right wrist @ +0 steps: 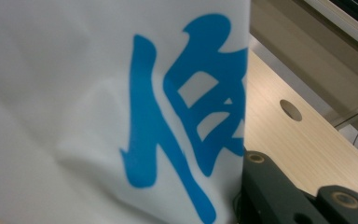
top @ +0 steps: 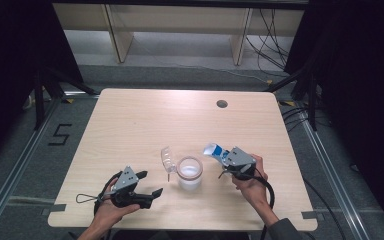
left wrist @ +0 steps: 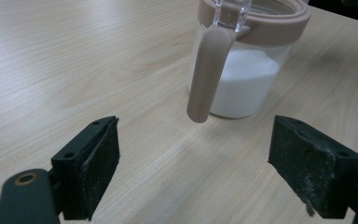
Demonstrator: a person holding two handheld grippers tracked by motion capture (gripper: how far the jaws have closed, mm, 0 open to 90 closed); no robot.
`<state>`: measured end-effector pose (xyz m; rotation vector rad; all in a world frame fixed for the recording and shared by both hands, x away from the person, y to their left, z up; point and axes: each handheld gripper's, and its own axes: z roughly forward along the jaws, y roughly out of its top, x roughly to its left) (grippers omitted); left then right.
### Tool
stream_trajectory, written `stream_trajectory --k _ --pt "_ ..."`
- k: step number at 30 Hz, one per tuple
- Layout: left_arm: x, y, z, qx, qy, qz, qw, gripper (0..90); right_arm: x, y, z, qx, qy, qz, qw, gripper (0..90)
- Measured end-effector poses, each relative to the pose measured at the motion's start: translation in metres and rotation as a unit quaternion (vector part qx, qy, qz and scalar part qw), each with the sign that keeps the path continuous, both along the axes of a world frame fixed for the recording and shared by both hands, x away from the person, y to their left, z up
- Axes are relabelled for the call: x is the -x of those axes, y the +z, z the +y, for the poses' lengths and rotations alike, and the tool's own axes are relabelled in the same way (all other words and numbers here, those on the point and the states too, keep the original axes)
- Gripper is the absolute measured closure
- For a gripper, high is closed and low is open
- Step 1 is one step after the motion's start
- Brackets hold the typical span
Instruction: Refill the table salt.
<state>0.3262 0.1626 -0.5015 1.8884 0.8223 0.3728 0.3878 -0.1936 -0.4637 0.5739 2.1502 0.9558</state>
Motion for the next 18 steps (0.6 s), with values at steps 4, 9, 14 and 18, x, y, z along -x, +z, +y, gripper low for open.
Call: stream_trajectory --k 4,9,14,18 --pt "0.000 0.000 0.000 0.005 -0.001 0.001 1.0000 15.8 -0.002 -0.002 -0.003 -0.014 -0.002 0.010 0.9999 83.4" --pt "0.000 0.000 0.000 0.004 -0.002 0.000 1.0000 15.8 -0.005 -0.002 -0.007 -0.049 0.000 0.025 0.9985 83.4" --pt "0.000 0.000 0.000 0.002 0.002 0.002 1.0000 15.8 -0.008 -0.005 -0.013 -0.098 -0.001 0.055 0.9936 83.7" --pt "0.000 0.000 0.000 0.003 0.001 0.001 1.0000 15.8 -0.009 -0.007 -0.017 -0.098 -0.008 0.057 0.9935 83.9"
